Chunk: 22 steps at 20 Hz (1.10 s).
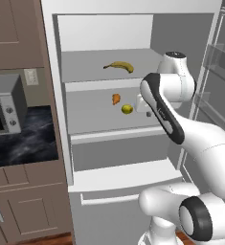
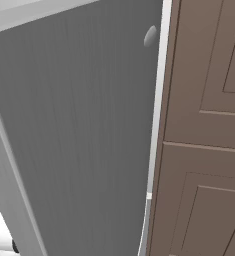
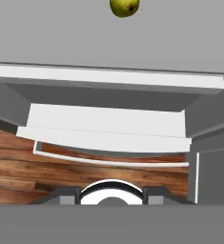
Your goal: Pick up the pear and banana from the fridge and place one fruit on each plate on the dining counter.
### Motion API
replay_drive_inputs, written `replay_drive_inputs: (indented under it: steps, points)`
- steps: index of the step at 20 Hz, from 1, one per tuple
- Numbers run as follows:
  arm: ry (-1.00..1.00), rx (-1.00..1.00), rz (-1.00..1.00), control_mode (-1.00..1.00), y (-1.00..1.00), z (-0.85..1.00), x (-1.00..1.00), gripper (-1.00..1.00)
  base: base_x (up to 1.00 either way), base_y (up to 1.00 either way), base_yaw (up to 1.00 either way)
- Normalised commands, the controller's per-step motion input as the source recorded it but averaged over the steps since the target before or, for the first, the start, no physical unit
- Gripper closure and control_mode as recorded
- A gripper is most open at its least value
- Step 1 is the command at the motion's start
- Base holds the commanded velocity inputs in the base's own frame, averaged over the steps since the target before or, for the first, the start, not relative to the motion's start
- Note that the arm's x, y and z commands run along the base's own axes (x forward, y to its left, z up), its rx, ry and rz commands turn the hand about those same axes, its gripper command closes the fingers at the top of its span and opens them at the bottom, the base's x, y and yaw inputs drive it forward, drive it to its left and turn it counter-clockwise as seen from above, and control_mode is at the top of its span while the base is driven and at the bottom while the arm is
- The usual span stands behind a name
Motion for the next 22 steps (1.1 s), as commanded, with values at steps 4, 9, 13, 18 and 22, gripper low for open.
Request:
replay_drive_inputs:
  steps: [4, 9, 13, 18, 22]
  points:
    - [-0.10, 0.04, 0.00, -1.00, 0.00, 0.22, 0.00, -1.00, 0.00, 0.00, 0.00]
    - [-0.14, 0.00, 0.00, -1.00, 0.00, 0.46, 0.01, -1.00, 0.00, 0.00, 0.00]
    - [-0.07, 0.00, 0.00, -1.00, 0.00, 0.48, 0.09, -1.00, 0.00, 0.00, 0.00]
    - [-0.15, 0.00, -0.04, -1.00, 0.00, 0.35, 0.37, -1.00, 0.00, 0.00, 0.00]
    - [-0.13, 0.00, -0.03, -1.00, 0.02, 0.28, 0.65, -1.00, 0.00, 0.00, 0.00]
